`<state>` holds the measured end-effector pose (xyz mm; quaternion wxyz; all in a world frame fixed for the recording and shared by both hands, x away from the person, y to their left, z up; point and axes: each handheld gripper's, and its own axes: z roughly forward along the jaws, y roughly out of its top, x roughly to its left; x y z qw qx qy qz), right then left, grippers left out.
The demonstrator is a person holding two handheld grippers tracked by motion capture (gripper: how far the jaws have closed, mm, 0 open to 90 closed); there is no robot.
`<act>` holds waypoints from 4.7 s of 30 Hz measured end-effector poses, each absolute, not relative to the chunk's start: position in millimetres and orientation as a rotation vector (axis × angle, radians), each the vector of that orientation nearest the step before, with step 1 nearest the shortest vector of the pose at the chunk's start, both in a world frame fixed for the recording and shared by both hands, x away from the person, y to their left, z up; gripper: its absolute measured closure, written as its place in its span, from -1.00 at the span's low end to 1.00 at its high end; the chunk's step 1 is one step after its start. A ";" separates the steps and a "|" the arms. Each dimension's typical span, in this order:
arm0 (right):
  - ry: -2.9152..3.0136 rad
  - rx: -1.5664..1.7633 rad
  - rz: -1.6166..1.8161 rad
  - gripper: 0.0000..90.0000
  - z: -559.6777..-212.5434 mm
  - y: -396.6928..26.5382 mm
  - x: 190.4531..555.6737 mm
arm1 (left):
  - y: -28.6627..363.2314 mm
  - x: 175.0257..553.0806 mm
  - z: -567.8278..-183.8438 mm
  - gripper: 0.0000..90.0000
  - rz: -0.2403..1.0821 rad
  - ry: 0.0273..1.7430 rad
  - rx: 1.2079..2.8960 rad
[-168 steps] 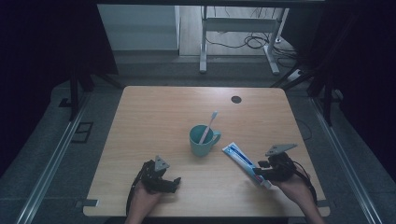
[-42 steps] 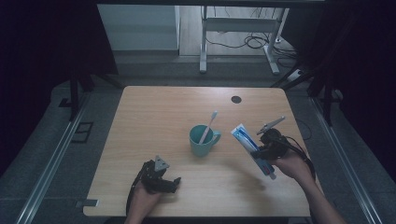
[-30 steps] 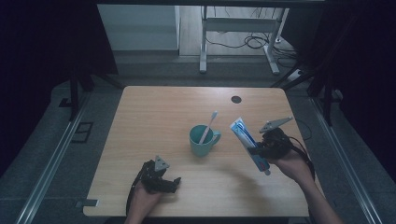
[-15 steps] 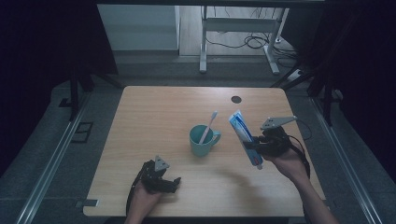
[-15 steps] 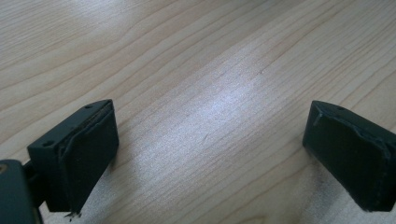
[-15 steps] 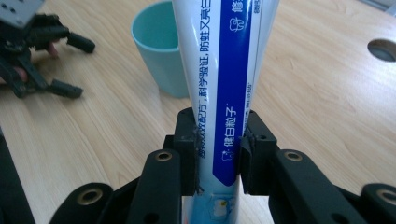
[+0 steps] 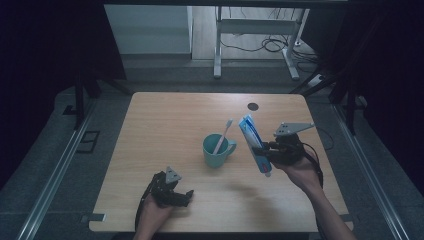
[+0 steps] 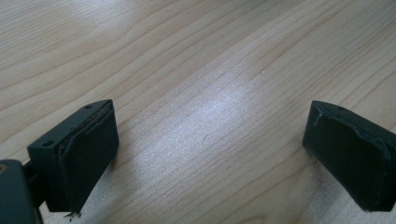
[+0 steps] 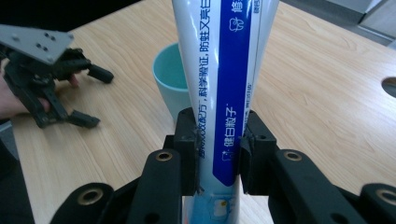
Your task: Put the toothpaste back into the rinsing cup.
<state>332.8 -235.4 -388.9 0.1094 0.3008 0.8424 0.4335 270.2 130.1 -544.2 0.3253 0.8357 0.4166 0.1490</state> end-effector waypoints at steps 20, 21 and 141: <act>2.395 0.823 1.402 0.59 -378.8 -200.3 347.0 | 130.1 270.2 -544.3 -0.92 0.390 1.092 2.191; 2.390 0.821 1.405 0.59 -378.5 -198.8 347.9 | 130.1 270.3 -544.3 -0.92 0.390 1.092 2.191; 2.376 0.960 1.455 0.50 -475.1 -116.1 402.1 | 130.2 270.1 -544.3 -0.92 0.390 1.093 2.192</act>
